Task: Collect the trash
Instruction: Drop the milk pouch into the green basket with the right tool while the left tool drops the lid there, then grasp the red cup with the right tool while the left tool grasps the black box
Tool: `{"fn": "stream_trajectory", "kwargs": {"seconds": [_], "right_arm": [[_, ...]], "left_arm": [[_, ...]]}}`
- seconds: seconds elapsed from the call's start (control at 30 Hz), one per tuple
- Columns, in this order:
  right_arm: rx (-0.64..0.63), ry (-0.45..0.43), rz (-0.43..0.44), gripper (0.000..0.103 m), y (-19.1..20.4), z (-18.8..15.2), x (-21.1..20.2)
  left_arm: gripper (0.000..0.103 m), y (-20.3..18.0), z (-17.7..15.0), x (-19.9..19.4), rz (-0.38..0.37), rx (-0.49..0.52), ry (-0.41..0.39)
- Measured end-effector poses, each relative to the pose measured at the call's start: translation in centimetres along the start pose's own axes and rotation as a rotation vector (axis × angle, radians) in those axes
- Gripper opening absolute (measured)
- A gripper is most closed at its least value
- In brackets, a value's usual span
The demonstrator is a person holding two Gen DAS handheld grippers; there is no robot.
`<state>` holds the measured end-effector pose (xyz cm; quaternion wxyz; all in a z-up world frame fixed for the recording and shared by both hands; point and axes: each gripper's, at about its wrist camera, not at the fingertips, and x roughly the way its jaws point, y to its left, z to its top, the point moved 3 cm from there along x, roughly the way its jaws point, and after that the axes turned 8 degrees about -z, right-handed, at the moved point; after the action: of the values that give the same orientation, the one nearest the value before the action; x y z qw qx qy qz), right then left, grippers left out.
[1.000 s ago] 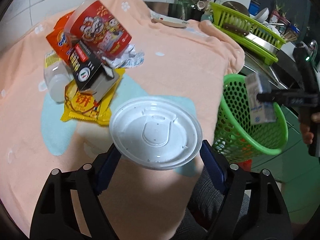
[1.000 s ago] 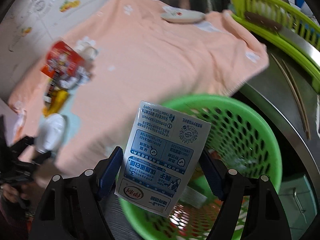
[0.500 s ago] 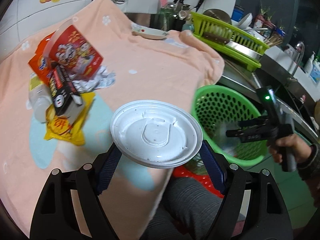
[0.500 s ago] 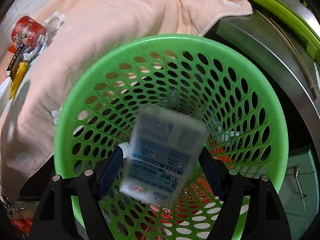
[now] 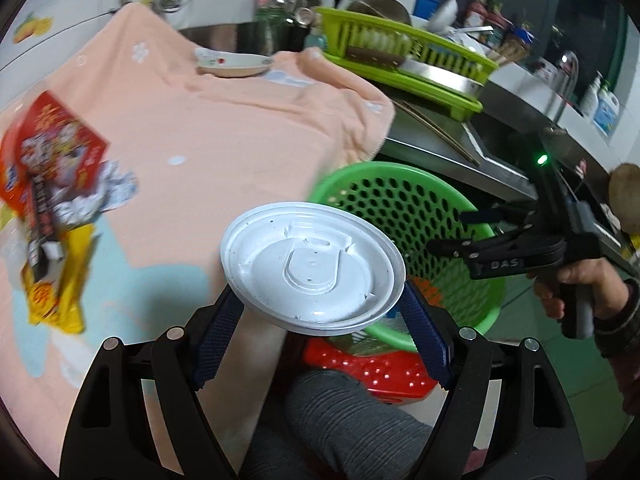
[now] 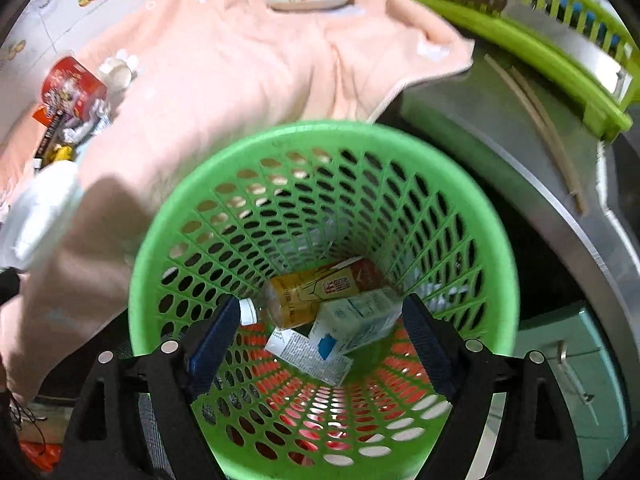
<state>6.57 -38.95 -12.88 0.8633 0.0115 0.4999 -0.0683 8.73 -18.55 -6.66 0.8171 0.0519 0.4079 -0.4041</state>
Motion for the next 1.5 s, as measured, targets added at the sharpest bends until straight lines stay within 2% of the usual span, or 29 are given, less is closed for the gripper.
{"fn": "stream_trajectory", "kwargs": {"seconds": [0.3, 0.53, 0.8, 1.03, 1.17, 1.37, 1.5], "right_arm": [[0.013, -0.108, -0.024, 0.086, -2.5, -0.1, -3.9], [0.058, -0.124, -0.021, 0.086, -4.5, -0.9, -4.4], [0.097, -0.128, 0.000, 0.086, -5.7, -1.5, -4.4], [0.089, -0.135, 0.025, 0.086, -4.7, -1.2, -4.6], [0.071, -0.144, 0.050, 0.086, -3.5, -0.4, -4.8], [0.023, -0.167, 0.104, 0.086, -0.3, 2.0, -5.2], [-0.017, -0.188, 0.144, 0.086, 2.1, 4.0, -5.6]], "left_arm": [[0.078, -3.5, 0.7, 5.7, -0.022, 0.060, 0.102], [0.078, -5.3, 0.4, 9.2, -0.037, 0.072, 0.166], [0.080, -6.7, -0.2, 10.7, -0.055, 0.077, 0.204], [0.082, -6.7, -0.2, 9.2, -0.041, 0.077, 0.182], [0.084, -6.0, 0.1, 7.3, 0.001, 0.076, 0.142], [0.085, -3.2, 0.4, 3.5, 0.056, 0.008, 0.075], [0.085, -0.4, 0.5, 0.7, 0.124, -0.045, 0.033]]}}
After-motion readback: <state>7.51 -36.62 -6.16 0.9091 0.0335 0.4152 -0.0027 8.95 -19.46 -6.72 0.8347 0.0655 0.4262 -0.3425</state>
